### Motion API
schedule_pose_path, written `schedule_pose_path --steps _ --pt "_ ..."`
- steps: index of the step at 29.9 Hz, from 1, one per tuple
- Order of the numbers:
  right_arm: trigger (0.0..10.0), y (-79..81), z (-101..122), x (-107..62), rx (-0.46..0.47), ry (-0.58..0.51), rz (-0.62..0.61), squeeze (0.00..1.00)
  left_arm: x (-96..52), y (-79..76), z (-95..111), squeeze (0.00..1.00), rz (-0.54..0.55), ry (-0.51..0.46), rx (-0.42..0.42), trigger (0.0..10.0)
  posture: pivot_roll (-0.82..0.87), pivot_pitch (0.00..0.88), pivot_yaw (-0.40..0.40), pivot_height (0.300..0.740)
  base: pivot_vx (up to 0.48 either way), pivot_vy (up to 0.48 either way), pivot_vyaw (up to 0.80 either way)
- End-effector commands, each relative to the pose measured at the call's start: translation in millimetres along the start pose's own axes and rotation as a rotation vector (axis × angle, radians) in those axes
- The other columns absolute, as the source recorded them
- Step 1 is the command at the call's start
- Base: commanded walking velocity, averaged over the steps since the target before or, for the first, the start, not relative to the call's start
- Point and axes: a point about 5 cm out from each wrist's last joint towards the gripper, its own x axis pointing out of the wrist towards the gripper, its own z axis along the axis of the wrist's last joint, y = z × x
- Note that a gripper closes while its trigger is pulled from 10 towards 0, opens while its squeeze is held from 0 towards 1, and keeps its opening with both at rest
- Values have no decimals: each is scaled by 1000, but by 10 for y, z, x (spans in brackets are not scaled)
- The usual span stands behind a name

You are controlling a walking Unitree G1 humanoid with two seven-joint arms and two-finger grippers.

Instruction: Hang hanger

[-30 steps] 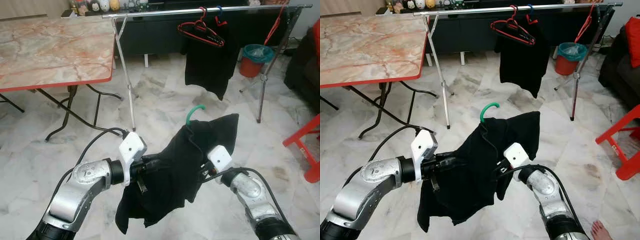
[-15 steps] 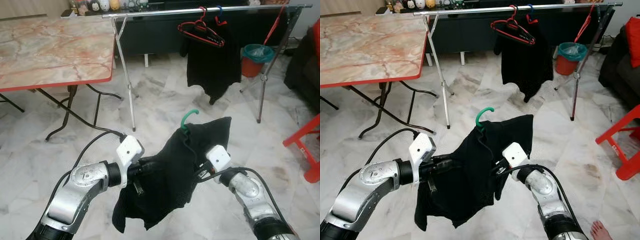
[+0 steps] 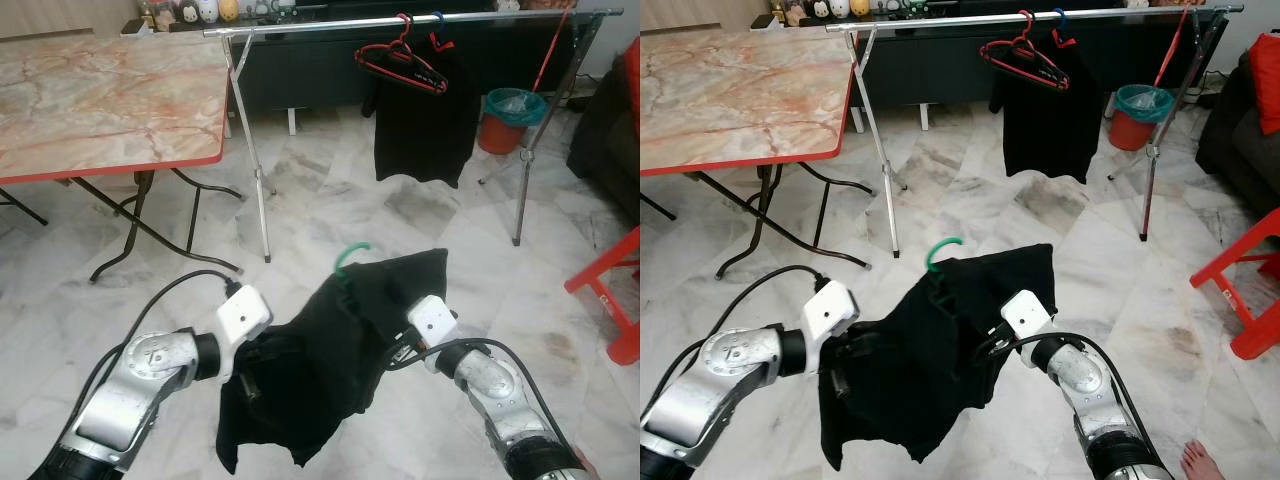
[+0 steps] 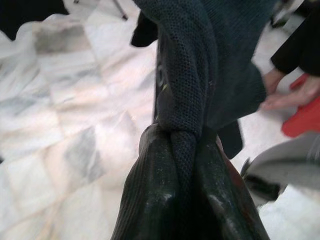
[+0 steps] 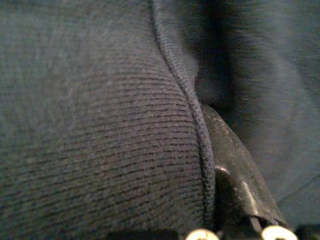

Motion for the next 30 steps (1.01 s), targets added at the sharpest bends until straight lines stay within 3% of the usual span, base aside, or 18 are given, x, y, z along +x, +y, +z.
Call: schedule_pose_path --steps 1,5,12,17,24,30 --pt "0 -29 63 27 -19 -23 0 0 -38 5 -127 0 11 78 22 10000 27 80 18 740 0 0 0" --pt "0 -18 47 31 -21 -9 14 0 -62 99 -212 0 76 146 87 10000 32 81 18 740 0 0 0" --pt "0 13 37 45 -18 -1 31 0 -37 192 -144 0 165 84 121 10000 34 80 16 740 0 0 0" --pt "0 -17 -24 -7 -37 38 41 0 -237 223 -200 0 103 138 164 10000 32 82 14 740 0 0 0" --pt "0 -53 -43 -18 -49 62 55 0 -489 186 -215 0 -56 242 293 10000 42 83 12 740 0 0 0" --pt "0 -57 -58 -21 -56 81 74 0 -615 211 -163 0 -91 191 276 10000 42 83 9 740 0 0 0"
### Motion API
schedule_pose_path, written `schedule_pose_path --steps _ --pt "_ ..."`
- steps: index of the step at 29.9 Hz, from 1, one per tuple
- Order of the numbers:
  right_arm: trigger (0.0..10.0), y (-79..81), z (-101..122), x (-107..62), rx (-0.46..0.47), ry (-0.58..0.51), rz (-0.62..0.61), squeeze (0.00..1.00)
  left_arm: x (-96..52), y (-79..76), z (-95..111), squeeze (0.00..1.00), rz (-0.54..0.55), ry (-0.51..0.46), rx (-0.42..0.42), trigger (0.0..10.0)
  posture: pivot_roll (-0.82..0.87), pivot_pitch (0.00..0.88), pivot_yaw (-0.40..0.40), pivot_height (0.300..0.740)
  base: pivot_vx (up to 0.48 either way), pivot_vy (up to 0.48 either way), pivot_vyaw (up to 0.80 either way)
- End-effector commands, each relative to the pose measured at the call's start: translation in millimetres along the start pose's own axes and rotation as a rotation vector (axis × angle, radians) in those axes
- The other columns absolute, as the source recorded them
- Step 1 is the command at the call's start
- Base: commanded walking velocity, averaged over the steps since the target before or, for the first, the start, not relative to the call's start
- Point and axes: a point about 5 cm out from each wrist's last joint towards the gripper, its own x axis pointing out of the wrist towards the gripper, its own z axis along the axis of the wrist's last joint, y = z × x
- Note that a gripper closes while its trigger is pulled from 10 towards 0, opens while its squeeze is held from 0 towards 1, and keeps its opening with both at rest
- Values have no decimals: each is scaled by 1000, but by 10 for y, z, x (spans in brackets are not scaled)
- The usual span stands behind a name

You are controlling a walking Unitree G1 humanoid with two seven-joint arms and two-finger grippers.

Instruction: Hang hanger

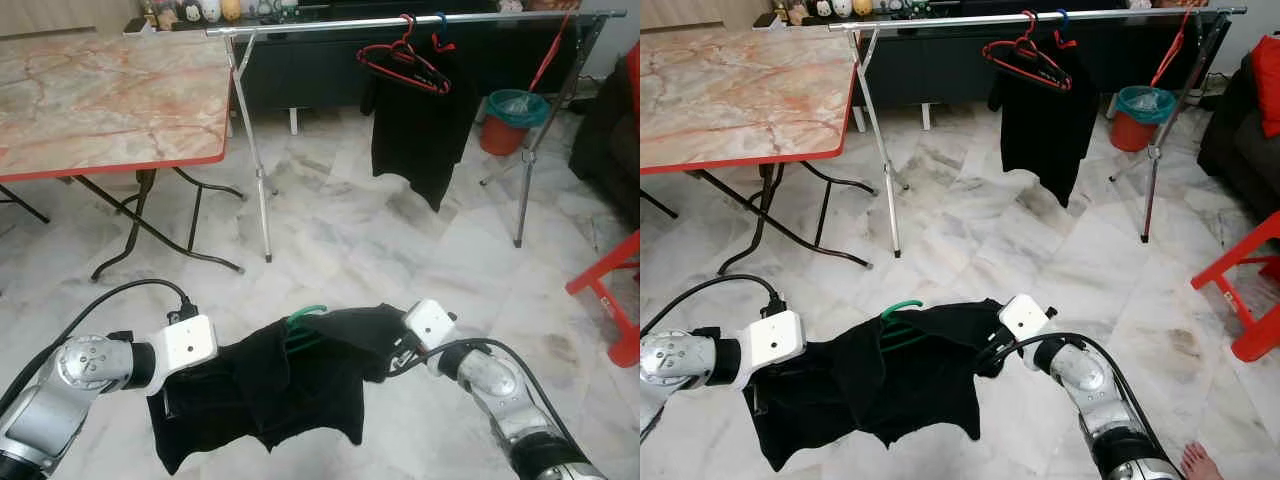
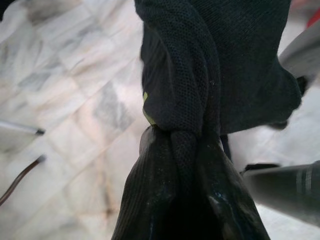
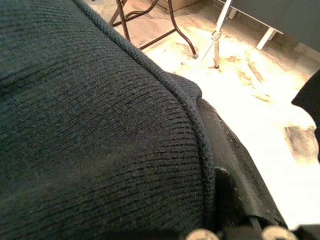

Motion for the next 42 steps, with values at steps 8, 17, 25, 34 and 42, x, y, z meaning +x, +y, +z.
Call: schedule_pose_path --steps 8,17,25,34,42 --pt "0 -115 -122 -79 -41 112 -1 0 -316 67 1 0 -43 41 91 10000 52 87 2 740 0 0 0" --pt "0 -219 -82 -66 -30 114 -43 0 -211 97 -48 0 -7 154 292 10000 57 85 1 740 0 0 0" --pt "0 -223 -169 -131 -43 160 -24 0 -379 261 66 0 108 -61 195 10000 63 82 3 740 0 0 0" --pt "0 -263 -254 -209 -23 197 -43 0 -513 131 -39 0 -90 39 257 10000 73 70 7 740 0 0 0" --pt "0 -348 -273 -285 -32 215 -33 0 -607 221 67 0 -92 -17 284 10000 78 68 2 740 0 0 0"
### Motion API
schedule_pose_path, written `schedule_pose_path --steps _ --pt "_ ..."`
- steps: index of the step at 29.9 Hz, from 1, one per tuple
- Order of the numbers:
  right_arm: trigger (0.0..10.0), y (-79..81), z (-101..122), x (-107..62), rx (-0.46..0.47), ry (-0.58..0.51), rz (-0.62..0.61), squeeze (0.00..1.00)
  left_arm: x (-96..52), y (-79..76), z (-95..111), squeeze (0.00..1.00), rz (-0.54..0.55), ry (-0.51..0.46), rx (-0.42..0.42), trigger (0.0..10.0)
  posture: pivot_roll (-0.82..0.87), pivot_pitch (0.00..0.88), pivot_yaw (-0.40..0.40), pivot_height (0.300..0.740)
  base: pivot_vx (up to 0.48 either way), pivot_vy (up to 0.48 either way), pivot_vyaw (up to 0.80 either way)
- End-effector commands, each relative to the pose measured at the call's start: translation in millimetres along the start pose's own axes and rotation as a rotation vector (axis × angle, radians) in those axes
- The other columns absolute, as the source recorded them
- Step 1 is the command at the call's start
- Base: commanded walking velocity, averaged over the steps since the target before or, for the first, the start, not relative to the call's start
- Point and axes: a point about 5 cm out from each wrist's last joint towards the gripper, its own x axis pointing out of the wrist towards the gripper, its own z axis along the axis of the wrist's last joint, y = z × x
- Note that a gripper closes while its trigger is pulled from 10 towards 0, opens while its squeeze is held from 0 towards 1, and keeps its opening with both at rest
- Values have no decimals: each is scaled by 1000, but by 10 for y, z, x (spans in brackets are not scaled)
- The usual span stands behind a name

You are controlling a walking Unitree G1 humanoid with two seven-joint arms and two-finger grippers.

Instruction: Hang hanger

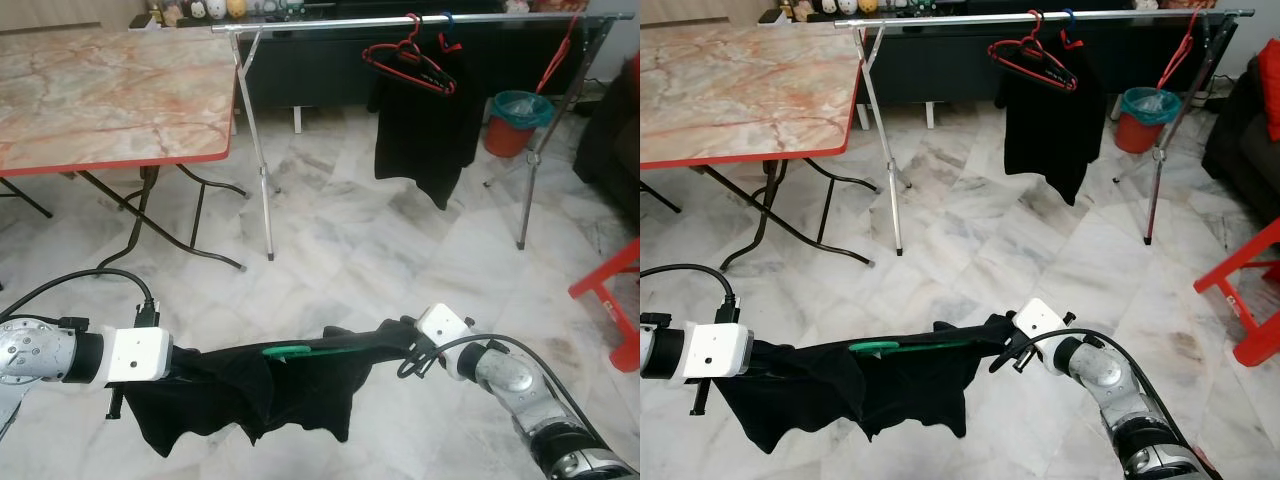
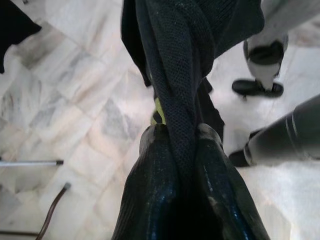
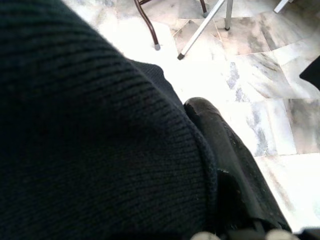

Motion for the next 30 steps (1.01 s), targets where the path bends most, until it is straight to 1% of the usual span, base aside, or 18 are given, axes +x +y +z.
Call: schedule_pose_path --steps 1,4,6,9,10,12,13,14,16,19,21,23,25,27,28,29,30 --pt "0 -136 -77 -103 14 40 -42 0 -171 115 19 0 40 7 3 10000 79 68 2 740 0 0 0" --pt "0 -139 -103 -118 34 45 -43 0 -206 170 108 0 49 -31 37 10000 84 71 1 740 0 0 0" --pt "0 -136 -118 -125 42 48 -42 0 -237 182 168 0 36 -62 43 10000 90 76 2 740 0 0 0" --pt "0 -123 -125 -127 89 25 -44 0 -330 228 251 0 37 -124 5 10000 93 76 2 740 0 0 0" --pt "0 -105 -159 -137 105 33 -46 0 -390 255 294 0 43 -168 -4 10000 93 76 2 740 0 0 0" --pt "0 -98 -180 -145 112 39 -50 0 -425 257 324 0 31 -195 -19 10000 98 82 4 740 0 0 0" --pt "0 -95 -190 -149 121 40 -52 0 -440 240 331 0 7 -196 -29 10000 98 82 4 740 0 0 0" --pt "0 -90 -221 -167 128 52 -52 0 -477 186 328 0 -52 -192 -50 10000 98 82 4 740 0 0 0" --pt "0 -88 -231 -173 127 57 -51 0 -488 172 323 0 -67 -191 -59 10000 98 82 4 740 0 0 0" --pt "0 -97 -246 -191 145 52 -56 0 -485 193 300 0 -61 -183 -65 10000 100 86 5 740 0 0 0" --pt "0 -109 -241 -198 174 33 -67 0 -469 169 282 0 -78 -180 -72 10000 100 86 5 740 0 0 0" --pt "0 -119 -243 -205 181 31 -72 0 -465 152 295 0 -93 -193 -84 10000 93 89 4 740 0 0 0" --pt "0 -139 -263 -225 177 46 -78 0 -467 98 310 0 -144 -197 -102 10000 94 90 4 740 0 0 0" --pt "0 -171 -280 -249 178 59 -87 0 -477 3 287 0 -229 -159 -115 10000 94 90 4 740 0 0 0" --pt "0 -171 -280 -249 178 59 -87 0 -477 3 287 0 -229 -159 -115 10000 94 90 4 740 0 0 0" --pt "0 -192 -281 -259 177 63 -88 0 -487 -38 275 0 -266 -143 -125 10000 94 90 4 740 0 0 0" --pt "0 -199 -275 -260 175 62 -86 0 -489 -34 276 0 -262 -147 -128 10000 94 91 2 740 0 0 0"
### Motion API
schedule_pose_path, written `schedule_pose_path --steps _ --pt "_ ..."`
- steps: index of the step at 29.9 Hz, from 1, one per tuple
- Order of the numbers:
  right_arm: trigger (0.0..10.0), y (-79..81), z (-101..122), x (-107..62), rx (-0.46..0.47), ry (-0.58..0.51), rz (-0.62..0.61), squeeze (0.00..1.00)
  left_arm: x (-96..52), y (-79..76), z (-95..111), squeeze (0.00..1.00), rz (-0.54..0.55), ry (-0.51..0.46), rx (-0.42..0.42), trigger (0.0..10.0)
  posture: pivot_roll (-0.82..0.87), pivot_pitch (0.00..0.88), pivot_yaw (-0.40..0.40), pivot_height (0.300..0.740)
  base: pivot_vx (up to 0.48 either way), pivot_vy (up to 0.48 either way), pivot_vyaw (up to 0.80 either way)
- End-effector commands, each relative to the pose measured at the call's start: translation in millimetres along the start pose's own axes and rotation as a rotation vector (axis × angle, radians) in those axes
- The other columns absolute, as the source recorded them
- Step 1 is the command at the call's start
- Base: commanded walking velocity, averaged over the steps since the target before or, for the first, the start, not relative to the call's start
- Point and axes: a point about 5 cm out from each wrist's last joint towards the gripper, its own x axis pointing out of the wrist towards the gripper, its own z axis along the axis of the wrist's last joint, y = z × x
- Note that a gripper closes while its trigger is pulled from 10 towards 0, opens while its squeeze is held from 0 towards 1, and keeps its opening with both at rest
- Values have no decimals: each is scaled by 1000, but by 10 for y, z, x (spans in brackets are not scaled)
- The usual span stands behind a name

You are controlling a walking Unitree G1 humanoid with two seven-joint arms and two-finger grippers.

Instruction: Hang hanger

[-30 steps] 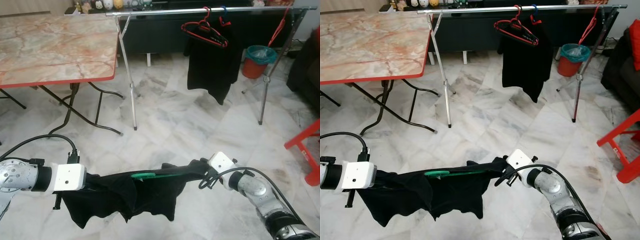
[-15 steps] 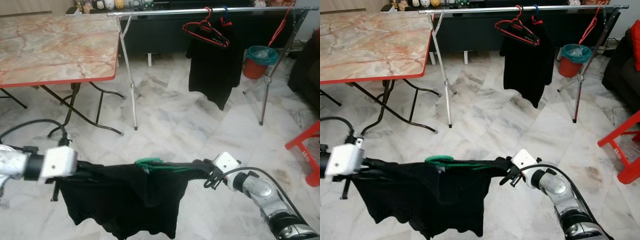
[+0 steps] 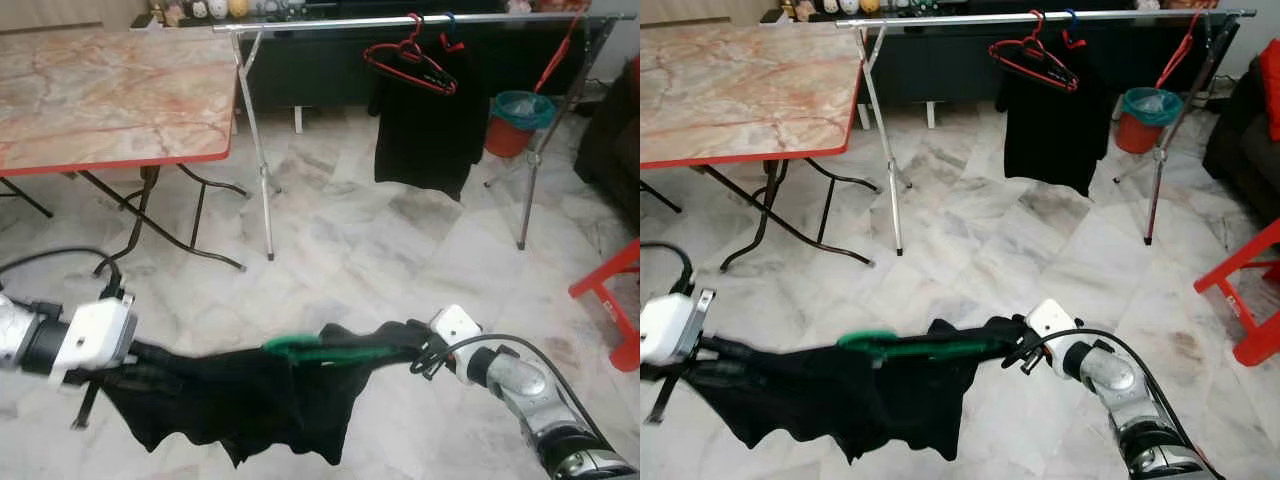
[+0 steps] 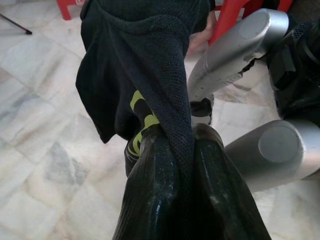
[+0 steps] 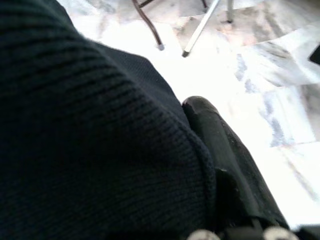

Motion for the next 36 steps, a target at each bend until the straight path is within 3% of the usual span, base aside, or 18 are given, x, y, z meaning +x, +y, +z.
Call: schedule_pose_path --steps 1,8,23,28,36 --pt "0 -216 -143 -200 60 68 -108 0 -143 -21 35 0 -33 45 -1 10000 94 91 2 740 0 0 0" --pt "0 -238 -126 -198 75 61 -111 0 -159 4 41 0 -6 25 5 10000 95 93 1 740 0 0 0" --pt "0 -202 -209 -184 388 -34 -233 0 -145 -13 189 0 -27 -92 -21 10000 98 96 0 740 0 0 0" --pt "0 -170 -268 -197 440 -30 -254 0 -151 0 218 0 -19 -115 -21 10000 103 96 1 740 0 0 0" --pt "0 -1 -390 -157 617 -43 -286 0 -83 59 305 0 38 -241 -16 10000 98 96 2 740 0 0 0"
